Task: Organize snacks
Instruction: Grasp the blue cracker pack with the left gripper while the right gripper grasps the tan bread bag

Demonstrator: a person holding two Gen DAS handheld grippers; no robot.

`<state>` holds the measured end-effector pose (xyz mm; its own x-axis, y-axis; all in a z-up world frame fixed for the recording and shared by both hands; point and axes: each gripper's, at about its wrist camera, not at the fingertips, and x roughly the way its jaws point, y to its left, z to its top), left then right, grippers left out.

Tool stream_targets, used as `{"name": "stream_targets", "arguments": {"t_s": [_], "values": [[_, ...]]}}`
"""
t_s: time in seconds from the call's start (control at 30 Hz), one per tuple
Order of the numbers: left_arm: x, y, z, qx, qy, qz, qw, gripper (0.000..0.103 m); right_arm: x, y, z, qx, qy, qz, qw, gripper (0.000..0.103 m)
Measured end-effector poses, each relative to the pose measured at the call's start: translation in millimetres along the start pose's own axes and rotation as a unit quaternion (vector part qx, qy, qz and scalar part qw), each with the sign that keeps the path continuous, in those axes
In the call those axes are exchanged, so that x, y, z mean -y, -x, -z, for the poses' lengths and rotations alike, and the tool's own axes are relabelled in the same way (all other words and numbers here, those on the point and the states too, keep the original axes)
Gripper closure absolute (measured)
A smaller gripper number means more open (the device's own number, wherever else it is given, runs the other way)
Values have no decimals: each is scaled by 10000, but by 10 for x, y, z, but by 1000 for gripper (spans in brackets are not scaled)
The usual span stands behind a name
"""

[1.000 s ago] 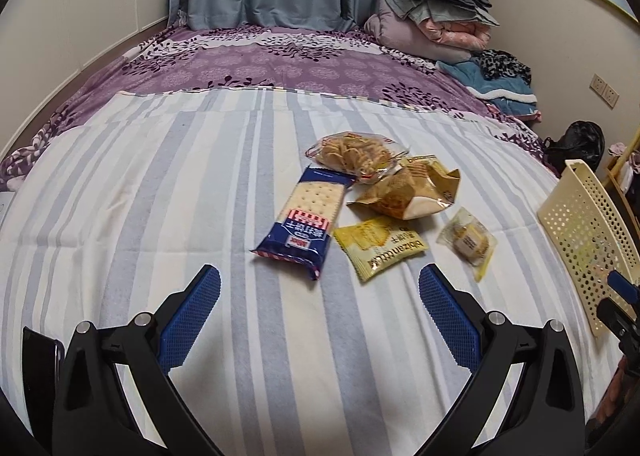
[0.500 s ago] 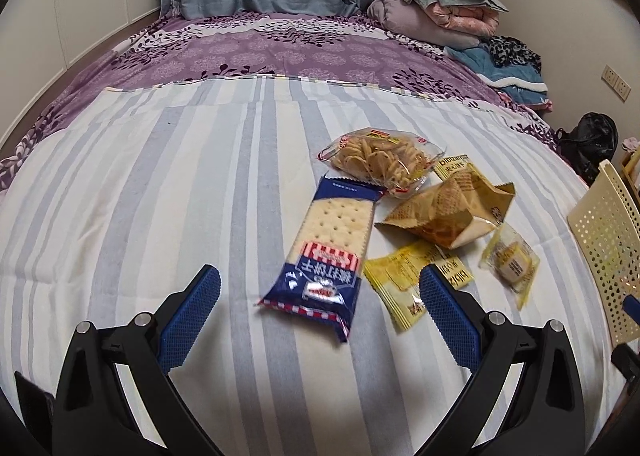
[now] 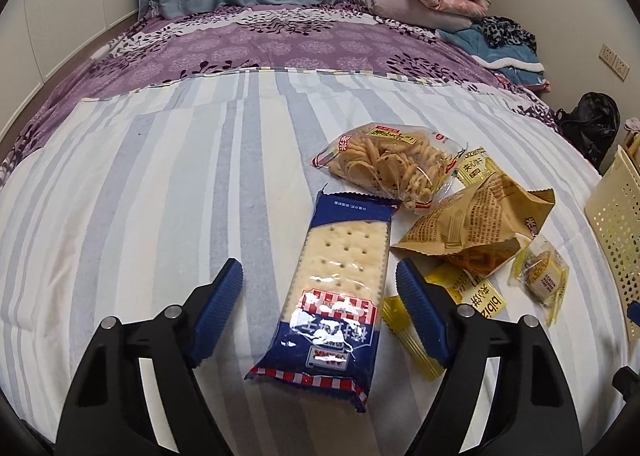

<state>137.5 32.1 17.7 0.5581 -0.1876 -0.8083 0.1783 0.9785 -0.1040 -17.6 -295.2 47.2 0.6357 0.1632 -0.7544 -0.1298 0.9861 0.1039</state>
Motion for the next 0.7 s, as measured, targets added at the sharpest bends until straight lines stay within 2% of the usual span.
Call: {"name": "stream_targets", "arguments": {"t_s": [0.3,0.47,0.7], "values": [[42,-121,22,-48,-212,-28,9998,28,-76,-110,-30,-71,69,-44,9999,5],[-12,-92,9,-1,-204,-86,9998,58,-131,-154,-80,-39,113,-96,9999,5],[-223,78,64,122,125,-28,9998,58,-300,-272,-291,145,295,-241,9992,5]]}}
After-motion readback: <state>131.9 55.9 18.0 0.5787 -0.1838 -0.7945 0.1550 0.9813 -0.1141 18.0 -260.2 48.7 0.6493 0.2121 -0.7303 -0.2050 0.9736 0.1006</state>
